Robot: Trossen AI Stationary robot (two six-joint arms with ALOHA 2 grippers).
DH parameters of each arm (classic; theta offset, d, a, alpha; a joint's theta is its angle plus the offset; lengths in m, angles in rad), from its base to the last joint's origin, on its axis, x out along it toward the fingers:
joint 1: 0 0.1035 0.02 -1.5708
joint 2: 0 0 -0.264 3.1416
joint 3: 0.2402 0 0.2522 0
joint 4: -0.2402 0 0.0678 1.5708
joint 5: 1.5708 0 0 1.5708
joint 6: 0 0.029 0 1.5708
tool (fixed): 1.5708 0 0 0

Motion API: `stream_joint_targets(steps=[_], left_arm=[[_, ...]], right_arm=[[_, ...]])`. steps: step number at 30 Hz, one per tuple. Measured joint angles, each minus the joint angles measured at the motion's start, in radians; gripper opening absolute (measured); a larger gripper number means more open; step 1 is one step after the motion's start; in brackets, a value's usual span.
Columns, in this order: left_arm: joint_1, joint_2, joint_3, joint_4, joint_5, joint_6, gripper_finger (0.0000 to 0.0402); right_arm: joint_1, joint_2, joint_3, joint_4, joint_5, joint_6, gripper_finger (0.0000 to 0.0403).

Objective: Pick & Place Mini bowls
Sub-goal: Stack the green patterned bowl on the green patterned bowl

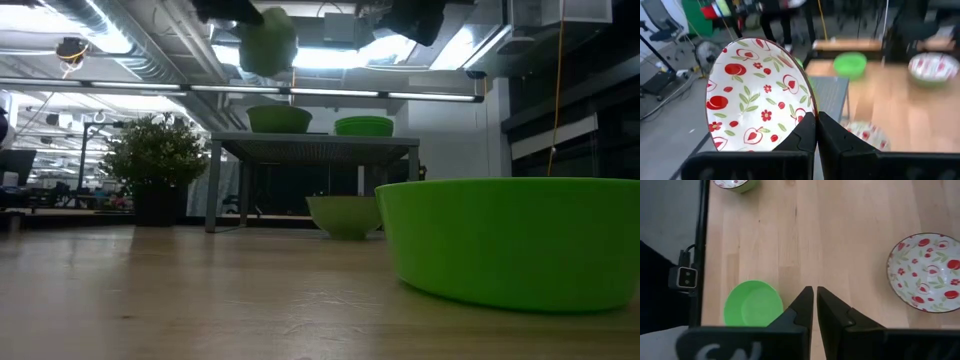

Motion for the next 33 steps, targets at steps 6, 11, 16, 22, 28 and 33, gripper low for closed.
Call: stream_joint_targets(steps=[6, 11, 16, 22, 28, 33], left_arm=[[0.038, 0.133, 0.165, -0.157, 0.004, 0.130, 0.0002], [0.080, 0.209, 0.270, -0.279, 0.000, 0.194, 0.0002], [0.117, 0.273, 0.337, -0.370, -0.001, 0.222, 0.0002], [0.129, 0.340, 0.345, -0.404, 0.005, 0.251, 0.0002], [0.129, 0.391, 0.345, -0.444, -0.002, 0.255, 0.0002], [0.126, 0.405, 0.345, -0.443, -0.069, 0.256, 0.0008]], right_arm=[[0.000, 0.000, 0.000, 0.000, 0.048, -0.003, 0.0026], [0.000, 0.000, 0.000, 0.000, 0.048, -0.007, 0.0026], [0.000, 0.000, 0.000, 0.000, 0.049, -0.011, 0.0026], [0.000, 0.000, 0.000, 0.000, 0.064, -0.018, 0.0026], [0.000, 0.000, 0.000, 0.000, 0.076, -0.022, 0.0026], [0.000, 0.000, 0.000, 0.000, 0.075, -0.023, 0.0026]])
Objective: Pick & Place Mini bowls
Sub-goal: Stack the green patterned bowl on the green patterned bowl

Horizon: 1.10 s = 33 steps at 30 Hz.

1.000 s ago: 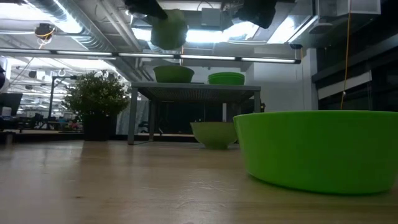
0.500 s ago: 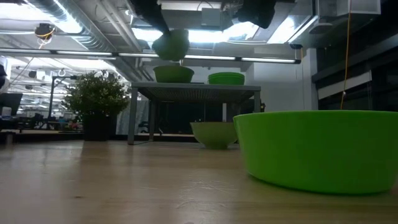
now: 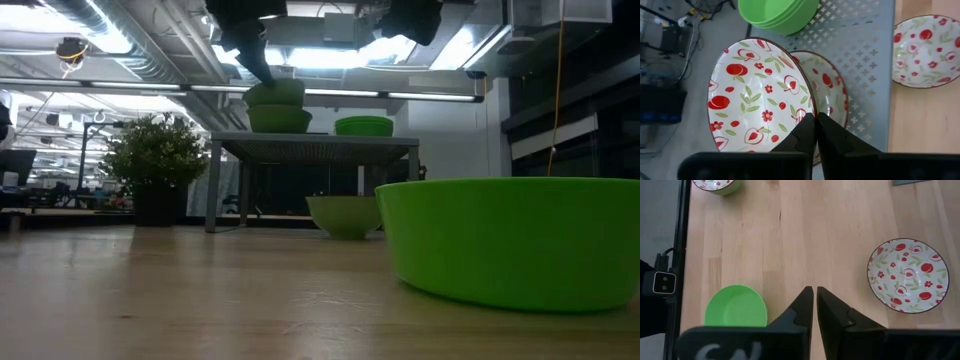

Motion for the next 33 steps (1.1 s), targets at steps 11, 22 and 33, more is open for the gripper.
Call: stream_joint_targets(steps=[11, 22, 33], left_arm=[[0.000, 0.002, 0.000, 0.004, 0.033, 0.024, 0.0026], [0.000, 0.002, 0.000, 0.005, 0.032, 0.025, 0.0009], [0.001, 0.049, 0.000, -0.015, 0.005, 0.041, 0.0004]], right_arm=[[0.000, 0.000, 0.000, 0.000, 0.024, 0.000, 0.0026], [0.000, 0.000, 0.000, 0.000, 0.024, 0.000, 0.0026], [0.000, 0.000, 0.000, -0.003, 0.024, 0.000, 0.0026]])
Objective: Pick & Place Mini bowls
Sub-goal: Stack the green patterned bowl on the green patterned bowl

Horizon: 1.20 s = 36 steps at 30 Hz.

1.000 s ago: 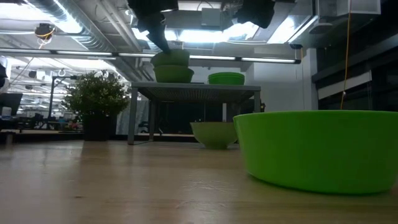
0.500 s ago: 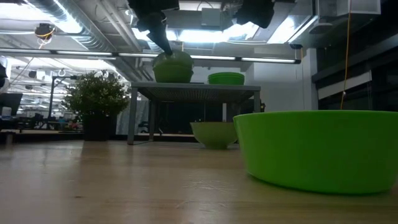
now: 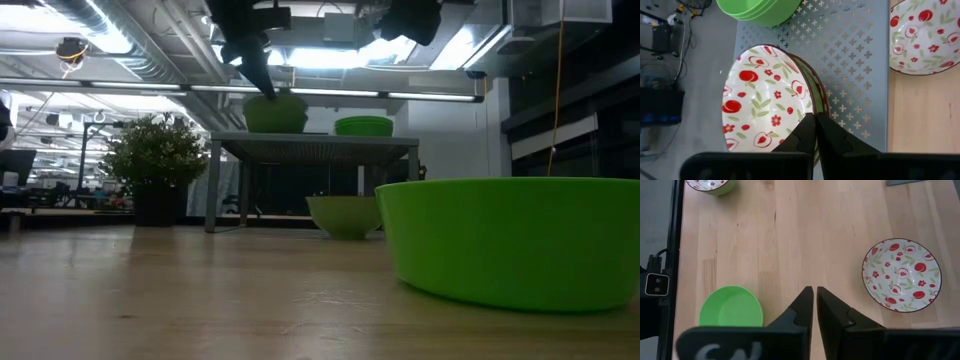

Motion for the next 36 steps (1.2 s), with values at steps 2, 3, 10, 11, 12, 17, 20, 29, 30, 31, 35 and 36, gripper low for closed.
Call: stream_joint_targets(steps=[2, 3, 10, 11, 12, 17, 20, 29, 30, 31, 35, 36], left_arm=[[-0.002, 0.007, 0.000, 0.001, -0.005, 0.009, 0.0004], [-0.003, 0.008, 0.000, 0.001, -0.007, 0.010, 0.0004], [-0.003, 0.004, 0.000, 0.003, -0.010, 0.010, 0.0021], [-0.003, 0.003, 0.000, 0.008, -0.013, 0.010, 0.0026], [-0.005, 0.002, 0.000, 0.010, -0.017, 0.010, 0.0030], [-0.016, -0.019, 0.000, 0.010, -0.035, 0.010, 0.0056], [-0.026, -0.045, 0.000, 0.015, -0.035, 0.001, 0.0075], [-0.060, -0.154, 0.000, 0.059, 0.156, -0.114, 0.0127], [-0.064, -0.167, 0.000, 0.063, 0.209, -0.137, 0.0130], [-0.068, -0.180, 0.000, 0.064, 0.262, -0.159, 0.0131], [-0.089, -0.216, 0.000, 0.054, 0.461, -0.226, 0.0134], [-0.097, -0.224, 0.000, 0.053, 0.500, -0.242, 0.0134]], right_arm=[[0.000, 0.000, 0.000, -0.001, 0.000, 0.000, 0.0026], [0.000, 0.000, 0.000, -0.001, 0.000, 0.001, 0.0026], [0.000, 0.000, 0.000, -0.002, 0.002, 0.000, 0.0026], [0.000, 0.000, 0.000, -0.002, 0.002, 0.000, 0.0026], [0.000, 0.000, 0.000, -0.002, 0.002, 0.000, 0.0026], [0.000, 0.000, 0.000, -0.004, 0.002, 0.000, 0.0026], [0.000, 0.000, 0.000, -0.004, 0.002, 0.000, 0.0026], [0.000, 0.000, 0.000, -0.004, 0.000, 0.002, 0.0026], [0.000, 0.000, 0.000, -0.003, -0.001, 0.001, 0.0026], [0.000, 0.000, 0.000, -0.003, -0.001, 0.001, 0.0026], [0.000, 0.000, 0.000, 0.001, -0.035, -0.002, 0.0026], [0.000, 0.000, 0.000, 0.001, -0.043, -0.002, 0.0026]])
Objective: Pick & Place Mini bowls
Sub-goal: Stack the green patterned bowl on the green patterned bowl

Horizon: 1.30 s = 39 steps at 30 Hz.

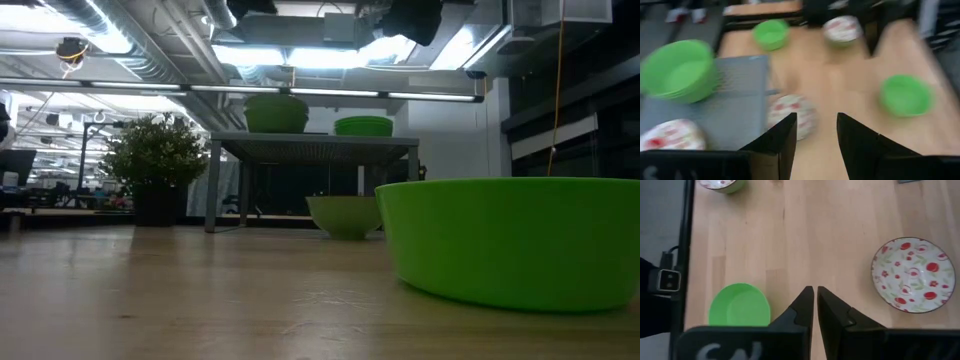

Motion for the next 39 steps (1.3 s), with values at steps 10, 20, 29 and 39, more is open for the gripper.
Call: stream_joint_targets(steps=[10, 20, 29, 39], left_arm=[[-0.160, -0.015, 0.000, -0.146, 0.076, -0.190, 0.0124], [-0.409, -0.008, 0.000, -0.261, -0.035, -0.524, 0.0115], [-0.655, 0.027, 0.000, -0.272, -0.162, -0.997, 0.0111], [-0.900, 0.208, 0.000, -0.271, -0.114, -1.221, 0.0101]], right_arm=[[0.000, 0.000, 0.000, 0.021, -0.001, 0.020, 0.0026], [0.006, 0.000, 0.000, 0.025, -0.048, 0.067, 0.0044], [0.084, 0.000, 0.000, -0.032, -0.105, 0.100, 0.0156], [0.231, 0.000, 0.000, -0.044, -0.054, 0.158, 0.0194]])
